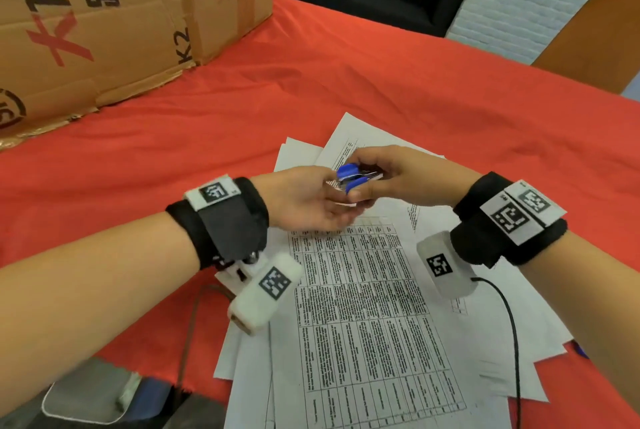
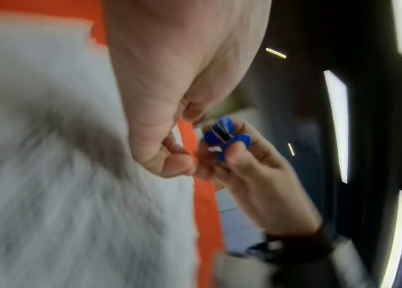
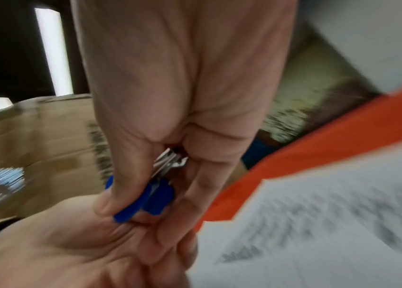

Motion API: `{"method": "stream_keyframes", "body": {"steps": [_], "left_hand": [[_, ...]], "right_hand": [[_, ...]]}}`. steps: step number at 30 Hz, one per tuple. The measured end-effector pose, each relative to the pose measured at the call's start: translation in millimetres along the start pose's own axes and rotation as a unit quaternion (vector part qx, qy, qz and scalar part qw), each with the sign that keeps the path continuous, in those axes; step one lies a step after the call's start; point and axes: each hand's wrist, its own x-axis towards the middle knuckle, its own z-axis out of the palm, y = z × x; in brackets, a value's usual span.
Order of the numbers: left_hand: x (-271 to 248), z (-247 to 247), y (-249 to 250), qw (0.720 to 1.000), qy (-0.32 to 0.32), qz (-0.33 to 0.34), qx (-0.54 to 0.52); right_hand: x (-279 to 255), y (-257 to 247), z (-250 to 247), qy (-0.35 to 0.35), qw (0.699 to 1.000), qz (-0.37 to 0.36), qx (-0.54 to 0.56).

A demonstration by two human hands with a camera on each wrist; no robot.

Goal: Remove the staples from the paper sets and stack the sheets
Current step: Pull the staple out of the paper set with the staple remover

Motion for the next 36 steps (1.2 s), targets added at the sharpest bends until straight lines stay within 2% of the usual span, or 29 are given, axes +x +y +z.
{"method": "stream_keyframes", "body": {"steps": [1,3,7,9,10,11,12,14,16,17,19,21,22,23,25,26,27,28,29,30,31,32,33,34,35,36], "left_hand": [[-3,2,-7,0.998,-0.013,0.01,-0.066],[-8,4,-14,0.992,0.001,0.04,-0.122],[-18,-4,-17,0.98,0.043,0.072,-0.183],[-28,-13,-12,0.985,0.044,0.059,-0.154],[-38,-19,-9,0.993,0.036,0.052,-0.098],[-52,-26,-5,0.998,0.023,0.046,-0.023],[-68,-34,-2,0.997,0.009,0.038,0.065],[-109,-54,2,0.966,-0.021,0.011,0.259],[-153,-79,-2,0.911,-0.044,-0.047,0.407],[-173,-92,-8,0.885,-0.046,-0.092,0.454],[-207,-120,-27,0.822,-0.013,-0.195,0.535],[-228,-150,-57,0.739,0.043,-0.297,0.603],[-231,-165,-74,0.711,0.073,-0.323,0.62],[-231,-178,-93,0.699,0.109,-0.318,0.631],[-223,-202,-122,0.688,0.211,-0.239,0.652],[-218,-207,-130,0.673,0.25,-0.195,0.669],[-213,-210,-135,0.661,0.272,-0.17,0.678],[-209,-208,-136,0.659,0.277,-0.172,0.678],[-204,-204,-135,0.65,0.26,-0.192,0.688],[-202,-193,-129,0.628,0.225,-0.221,0.711],[-204,-175,-120,0.603,0.176,-0.255,0.735],[-207,-155,-108,0.589,0.123,-0.284,0.747],[-212,-130,-94,0.596,0.076,-0.299,0.741],[-219,-103,-79,0.619,0.043,-0.29,0.729],[-222,-79,-62,0.636,0.016,-0.244,0.732],[-219,-59,-45,0.636,0.006,-0.162,0.754]], "right_hand": [[2,-9,1,0.003,0.995,-0.009,-0.099],[3,-23,6,0.019,0.972,-0.015,-0.235],[2,-40,12,0.042,0.955,-0.039,-0.291],[-1,-40,10,0.084,0.973,-0.025,-0.215],[-3,-39,9,0.116,0.987,-0.021,-0.108],[-6,-36,10,0.146,0.988,-0.024,0.046],[-7,-30,14,0.171,0.963,-0.024,0.208],[-8,-10,29,0.209,0.868,0.019,0.451],[-7,15,49,0.223,0.786,0.084,0.57],[-6,26,58,0.223,0.763,0.101,0.599],[-3,42,71,0.221,0.733,0.086,0.637],[-3,49,75,0.231,0.718,0.066,0.653],[-4,51,75,0.236,0.718,0.059,0.652],[-4,54,74,0.241,0.715,0.059,0.653],[-3,63,74,0.237,0.713,0.059,0.657],[-2,69,74,0.234,0.715,0.057,0.656],[-3,73,75,0.239,0.711,0.053,0.659],[-3,76,75,0.248,0.707,0.05,0.66],[-4,78,75,0.251,0.704,0.045,0.663],[-5,77,75,0.25,0.702,0.037,0.666],[-6,76,75,0.251,0.698,0.036,0.67],[-7,73,75,0.255,0.695,0.033,0.671],[-8,70,76,0.258,0.692,0.033,0.673],[-8,68,76,0.261,0.685,0.031,0.679],[-9,68,76,0.258,0.672,0.02,0.694],[-11,70,76,0.256,0.659,0.007,0.707]]}}
